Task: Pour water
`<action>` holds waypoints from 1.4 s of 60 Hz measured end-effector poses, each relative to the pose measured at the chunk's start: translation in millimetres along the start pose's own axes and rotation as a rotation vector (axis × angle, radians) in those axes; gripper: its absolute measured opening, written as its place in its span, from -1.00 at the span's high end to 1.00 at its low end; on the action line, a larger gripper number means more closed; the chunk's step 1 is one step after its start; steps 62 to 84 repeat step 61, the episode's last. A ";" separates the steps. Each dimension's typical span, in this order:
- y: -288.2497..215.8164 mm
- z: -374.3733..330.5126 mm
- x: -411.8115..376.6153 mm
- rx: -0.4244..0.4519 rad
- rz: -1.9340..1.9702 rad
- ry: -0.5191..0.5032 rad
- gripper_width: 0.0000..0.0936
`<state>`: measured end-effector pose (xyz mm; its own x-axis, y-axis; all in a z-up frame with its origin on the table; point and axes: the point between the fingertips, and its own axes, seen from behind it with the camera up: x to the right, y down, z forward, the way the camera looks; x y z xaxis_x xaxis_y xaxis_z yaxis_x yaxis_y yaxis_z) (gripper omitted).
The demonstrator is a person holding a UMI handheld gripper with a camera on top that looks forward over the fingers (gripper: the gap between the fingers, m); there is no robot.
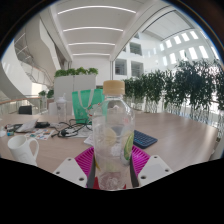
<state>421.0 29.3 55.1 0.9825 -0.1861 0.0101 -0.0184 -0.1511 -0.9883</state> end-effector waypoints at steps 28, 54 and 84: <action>-0.8 -116.9 -15.7 -0.212 0.057 0.128 -0.79; -117.7 -385.4 -146.3 -0.181 0.041 0.107 -0.78; -135.3 -423.4 -153.1 -0.172 -0.001 0.110 -0.80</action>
